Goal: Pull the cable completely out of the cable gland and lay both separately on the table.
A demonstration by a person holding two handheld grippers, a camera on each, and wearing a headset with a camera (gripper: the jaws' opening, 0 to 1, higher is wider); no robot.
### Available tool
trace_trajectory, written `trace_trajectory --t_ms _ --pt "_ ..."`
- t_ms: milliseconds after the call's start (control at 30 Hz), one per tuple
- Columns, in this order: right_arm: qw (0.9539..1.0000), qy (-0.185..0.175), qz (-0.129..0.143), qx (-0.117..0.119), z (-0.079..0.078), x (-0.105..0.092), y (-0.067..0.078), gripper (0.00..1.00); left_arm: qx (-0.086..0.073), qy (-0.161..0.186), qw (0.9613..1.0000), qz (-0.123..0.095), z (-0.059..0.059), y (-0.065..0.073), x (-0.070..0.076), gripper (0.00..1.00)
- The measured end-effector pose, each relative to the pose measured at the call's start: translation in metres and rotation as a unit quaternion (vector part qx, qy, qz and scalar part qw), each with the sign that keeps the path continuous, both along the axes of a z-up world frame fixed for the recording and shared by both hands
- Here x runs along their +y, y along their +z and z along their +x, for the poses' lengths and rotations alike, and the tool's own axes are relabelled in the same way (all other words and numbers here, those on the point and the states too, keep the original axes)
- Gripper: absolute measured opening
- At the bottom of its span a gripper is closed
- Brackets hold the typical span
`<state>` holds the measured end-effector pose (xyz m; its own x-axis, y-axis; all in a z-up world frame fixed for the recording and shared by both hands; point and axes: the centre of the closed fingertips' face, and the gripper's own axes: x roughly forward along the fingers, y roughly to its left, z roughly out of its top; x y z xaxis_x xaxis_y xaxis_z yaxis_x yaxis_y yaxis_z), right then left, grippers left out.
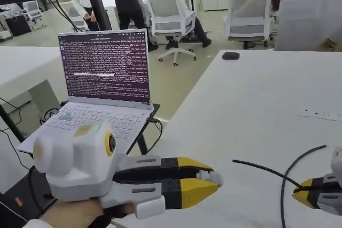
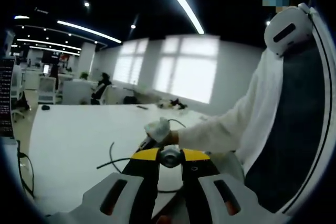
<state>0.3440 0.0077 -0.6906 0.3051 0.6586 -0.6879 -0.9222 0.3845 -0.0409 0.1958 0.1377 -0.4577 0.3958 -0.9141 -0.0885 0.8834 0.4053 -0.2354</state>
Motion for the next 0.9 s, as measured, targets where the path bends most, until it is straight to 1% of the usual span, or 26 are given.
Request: trace_trajectory --t_ms 100,233,267,333,400,533,633,767,900 --pt "0.9998 -0.009 -0.014 0.012 0.005 0.0 -0.017 0.04 0.004 0.005 1.0 0.001 0.001 -0.002 0.001 0.16" --pt "0.9995 -0.007 -0.019 0.025 0.008 0.0 -0.035 0.04 0.01 0.012 0.9999 0.001 0.003 -0.006 0.003 0.16" --pt "0.9993 -0.007 -0.018 0.032 0.007 0.0 -0.039 0.04 0.011 0.013 0.9998 0.001 0.004 -0.006 0.003 0.16" --pt "0.9992 -0.007 -0.018 0.035 0.007 0.0 -0.044 0.04 0.014 0.021 0.9997 0.0 0.007 -0.008 0.005 0.16" --pt "0.999 -0.008 -0.015 0.042 0.005 0.0 -0.048 0.04 0.014 0.025 0.9996 -0.002 0.009 -0.008 0.005 0.16" --pt "0.9985 -0.011 -0.021 0.05 0.006 -0.004 -0.056 0.05 0.014 0.028 0.9995 -0.002 0.012 -0.009 0.005 0.16" --pt "0.9977 -0.028 -0.016 0.059 0.008 -0.008 -0.06 0.06 0.014 0.031 0.9994 -0.005 0.014 -0.009 0.004 0.16" --pt "0.9969 -0.039 -0.01 0.068 0.008 -0.01 -0.061 0.09 0.019 0.031 0.9993 -0.007 0.015 -0.013 0.002 0.16" --pt "0.9966 -0.044 -0.005 0.07 0.008 -0.01 -0.062 0.1 0.023 0.028 0.9993 -0.007 0.016 -0.016 -0.002 0.16"
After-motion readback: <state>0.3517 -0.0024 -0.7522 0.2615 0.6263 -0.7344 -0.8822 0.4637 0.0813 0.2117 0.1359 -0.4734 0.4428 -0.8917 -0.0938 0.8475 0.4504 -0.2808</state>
